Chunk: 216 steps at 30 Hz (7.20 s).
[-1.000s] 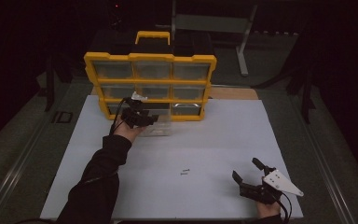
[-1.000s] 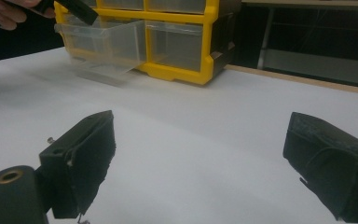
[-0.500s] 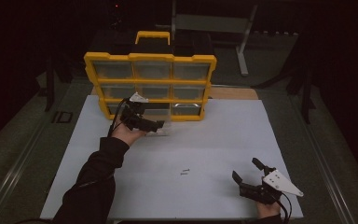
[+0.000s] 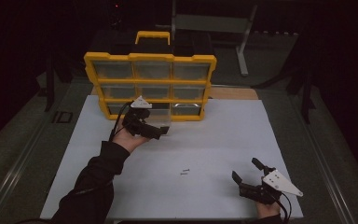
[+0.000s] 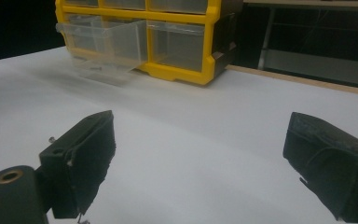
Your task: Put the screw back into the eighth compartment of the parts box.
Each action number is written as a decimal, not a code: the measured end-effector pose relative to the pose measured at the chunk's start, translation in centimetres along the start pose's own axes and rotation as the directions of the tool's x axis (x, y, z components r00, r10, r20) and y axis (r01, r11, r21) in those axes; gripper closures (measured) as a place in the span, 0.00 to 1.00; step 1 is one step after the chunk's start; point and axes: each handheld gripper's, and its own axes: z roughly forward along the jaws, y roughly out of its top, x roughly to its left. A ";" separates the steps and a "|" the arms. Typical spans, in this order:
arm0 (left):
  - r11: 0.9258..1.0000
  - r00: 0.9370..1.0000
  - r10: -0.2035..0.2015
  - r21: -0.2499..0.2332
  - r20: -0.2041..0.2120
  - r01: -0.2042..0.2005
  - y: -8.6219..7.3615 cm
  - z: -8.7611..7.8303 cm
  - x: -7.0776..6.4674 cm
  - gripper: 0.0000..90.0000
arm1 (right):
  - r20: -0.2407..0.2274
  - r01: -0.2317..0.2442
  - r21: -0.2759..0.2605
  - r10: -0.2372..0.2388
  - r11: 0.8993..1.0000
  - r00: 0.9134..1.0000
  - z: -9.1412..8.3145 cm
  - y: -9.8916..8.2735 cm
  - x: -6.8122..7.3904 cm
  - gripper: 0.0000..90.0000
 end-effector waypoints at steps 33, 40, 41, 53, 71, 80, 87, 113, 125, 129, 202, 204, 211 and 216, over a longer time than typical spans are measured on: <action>0.983 0.965 0.159 0.062 0.209 -0.175 -5.2 5.3 -6.7 0.15 | -0.008 0.001 -0.001 -0.001 1.000 1.000 0.0 0.0 0.1 0.10; 0.973 0.952 0.181 0.096 0.247 -0.210 -6.1 6.6 -7.2 0.26 | -0.010 0.003 0.001 -0.003 1.000 1.000 0.0 0.0 0.1 0.10; 0.972 0.951 0.181 0.100 0.251 -0.212 -6.2 6.7 -7.3 0.29 | -0.011 0.003 0.000 -0.003 1.000 1.000 0.0 0.0 0.1 0.10; 0.958 0.936 0.196 0.145 0.292 -0.245 -7.1 8.5 -7.4 0.66 | -0.014 0.005 0.006 -0.005 1.000 1.000 0.1 0.0 0.1 0.10; 0.938 0.930 0.226 0.192 0.290 -0.287 -7.6 10.3 -7.6 0.87 | -0.014 0.002 0.007 -0.002 1.000 1.000 0.0 0.0 0.1 0.10; 0.941 0.932 0.211 0.197 0.294 -0.276 -7.6 10.7 -7.2 0.95 | -0.015 0.004 0.007 -0.004 1.000 1.000 0.0 0.0 0.1 0.10; 0.943 0.935 0.213 0.192 0.283 -0.273 -7.4 10.5 -7.3 0.96 | -0.014 0.004 0.006 -0.004 1.000 1.000 0.0 0.0 0.1 0.10; 0.963 0.949 0.237 0.074 0.210 -0.258 -2.5 5.1 -6.1 0.96 | -0.015 0.005 0.007 -0.005 1.000 1.000 0.0 0.0 0.1 0.10; 0.972 0.962 0.231 -0.005 0.145 -0.233 0.4 2.5 -4.8 0.96 | -0.016 0.004 0.010 -0.004 1.000 1.000 0.1 -0.1 0.1 0.10; 0.977 0.971 0.214 -0.035 0.105 -0.212 1.0 1.7 -3.8 0.96 | -0.016 0.002 0.010 -0.002 1.000 1.000 0.1 -0.1 0.1 0.10; 0.988 0.985 -0.081 0.118 -0.153 0.100 -0.1 3.2 5.0 0.96 | -0.019 0.004 0.018 -0.004 1.000 1.000 0.2 -0.1 0.1 0.10; 0.989 0.988 -0.088 0.110 -0.127 0.102 0.0 3.2 5.2 0.94 | -0.018 0.004 0.019 -0.004 1.000 1.000 0.2 -0.2 0.1 0.10; 0.992 0.986 -0.094 0.068 -0.137 0.104 0.7 2.3 4.8 0.59 | -0.017 0.002 0.020 -0.002 1.000 1.000 0.2 -0.2 0.1 0.10; 0.994 0.988 -0.092 0.041 -0.121 0.098 1.0 1.8 4.4 0.41 | -0.018 0.006 0.017 -0.006 1.000 1.000 0.2 -0.1 0.1 0.10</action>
